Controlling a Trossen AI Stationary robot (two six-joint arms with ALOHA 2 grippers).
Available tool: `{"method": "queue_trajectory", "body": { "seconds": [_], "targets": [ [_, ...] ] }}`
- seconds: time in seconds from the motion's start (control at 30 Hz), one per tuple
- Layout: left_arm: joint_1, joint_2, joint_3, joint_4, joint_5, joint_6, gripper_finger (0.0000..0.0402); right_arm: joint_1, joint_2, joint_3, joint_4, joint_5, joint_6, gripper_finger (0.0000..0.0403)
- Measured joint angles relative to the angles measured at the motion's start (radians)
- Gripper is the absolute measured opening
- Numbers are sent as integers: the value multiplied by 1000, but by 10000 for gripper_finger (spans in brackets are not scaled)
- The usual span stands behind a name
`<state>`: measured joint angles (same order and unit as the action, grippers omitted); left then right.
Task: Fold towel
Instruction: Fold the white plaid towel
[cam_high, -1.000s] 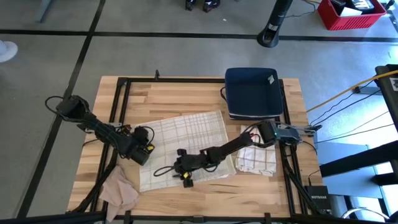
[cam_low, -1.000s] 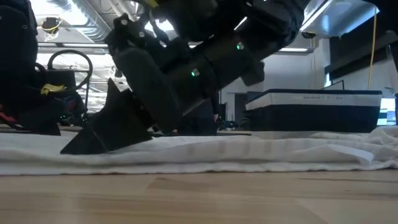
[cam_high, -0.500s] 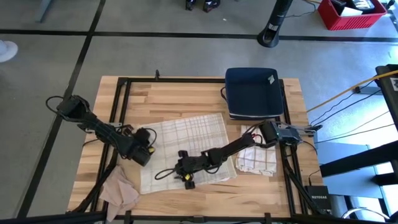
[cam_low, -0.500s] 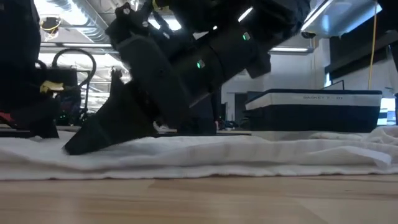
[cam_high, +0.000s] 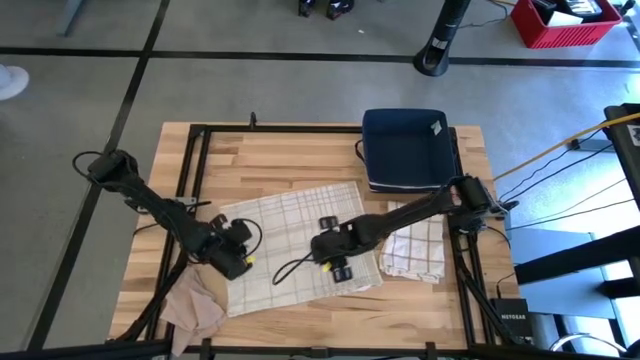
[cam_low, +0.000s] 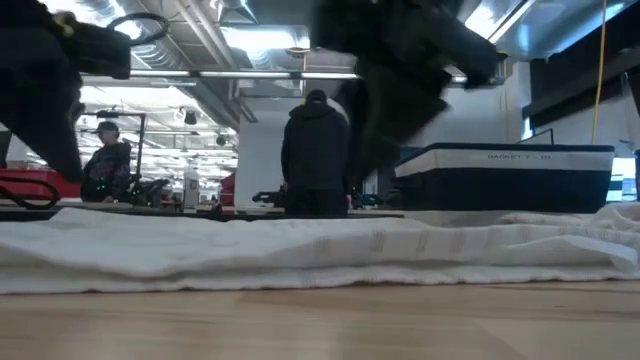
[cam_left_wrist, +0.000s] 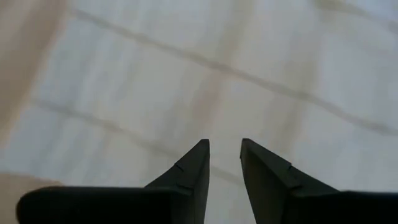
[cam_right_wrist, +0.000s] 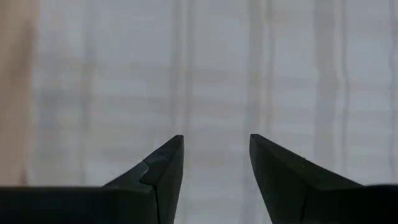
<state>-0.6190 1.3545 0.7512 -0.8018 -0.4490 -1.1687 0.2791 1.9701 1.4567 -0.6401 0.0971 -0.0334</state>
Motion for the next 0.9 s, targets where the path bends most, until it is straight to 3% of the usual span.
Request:
{"method": "queue_trajectory", "body": {
  "seconds": [0.2,0.37,0.57,0.9],
  "targets": [
    [-47,3,-23,122,9,3,93,-6,-89,-108,-105,17,30,185],
    [-31,12,-24,151,25,28,148,-6,-139,-197,-104,18,39,185],
    [25,17,-24,193,148,228,211,-6,-153,-280,-81,49,51,185],
    [37,55,-24,101,266,351,208,-5,-154,-347,-65,50,39,185]
  ]
}}
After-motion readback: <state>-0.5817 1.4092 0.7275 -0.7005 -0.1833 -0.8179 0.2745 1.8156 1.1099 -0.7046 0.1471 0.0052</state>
